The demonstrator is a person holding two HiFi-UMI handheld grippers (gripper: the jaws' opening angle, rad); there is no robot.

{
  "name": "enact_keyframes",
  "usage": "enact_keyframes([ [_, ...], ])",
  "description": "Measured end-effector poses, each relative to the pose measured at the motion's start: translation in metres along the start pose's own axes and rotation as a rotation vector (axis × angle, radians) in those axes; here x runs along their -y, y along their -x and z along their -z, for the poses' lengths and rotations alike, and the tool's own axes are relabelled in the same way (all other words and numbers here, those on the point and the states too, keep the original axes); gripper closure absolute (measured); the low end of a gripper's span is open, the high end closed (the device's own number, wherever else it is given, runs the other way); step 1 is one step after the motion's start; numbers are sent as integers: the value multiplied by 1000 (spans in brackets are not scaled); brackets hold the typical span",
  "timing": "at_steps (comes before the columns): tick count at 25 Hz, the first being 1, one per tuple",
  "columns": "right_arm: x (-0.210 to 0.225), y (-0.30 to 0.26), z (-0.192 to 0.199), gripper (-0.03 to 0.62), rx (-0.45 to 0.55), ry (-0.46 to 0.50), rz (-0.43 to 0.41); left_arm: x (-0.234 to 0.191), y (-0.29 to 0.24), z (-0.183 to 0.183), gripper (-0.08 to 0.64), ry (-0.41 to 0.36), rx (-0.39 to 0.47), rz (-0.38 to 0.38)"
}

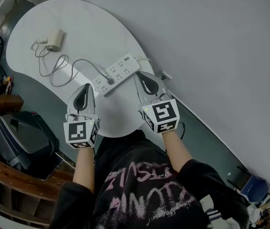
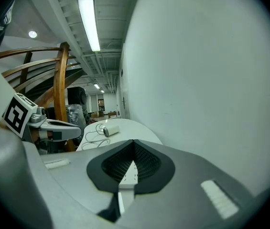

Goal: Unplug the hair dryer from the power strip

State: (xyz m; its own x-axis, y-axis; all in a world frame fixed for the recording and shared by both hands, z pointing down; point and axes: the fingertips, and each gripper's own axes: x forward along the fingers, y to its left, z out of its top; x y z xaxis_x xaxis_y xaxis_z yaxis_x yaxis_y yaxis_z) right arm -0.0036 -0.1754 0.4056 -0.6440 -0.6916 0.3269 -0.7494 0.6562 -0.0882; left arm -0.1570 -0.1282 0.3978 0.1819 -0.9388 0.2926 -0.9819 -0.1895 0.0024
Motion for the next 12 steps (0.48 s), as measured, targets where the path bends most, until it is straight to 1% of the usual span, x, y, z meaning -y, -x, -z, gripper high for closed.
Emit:
enact_keyframes([
  [12,-1,-12,26,583,-60,-10,-1,1,-12,25,560,28,-47,20],
])
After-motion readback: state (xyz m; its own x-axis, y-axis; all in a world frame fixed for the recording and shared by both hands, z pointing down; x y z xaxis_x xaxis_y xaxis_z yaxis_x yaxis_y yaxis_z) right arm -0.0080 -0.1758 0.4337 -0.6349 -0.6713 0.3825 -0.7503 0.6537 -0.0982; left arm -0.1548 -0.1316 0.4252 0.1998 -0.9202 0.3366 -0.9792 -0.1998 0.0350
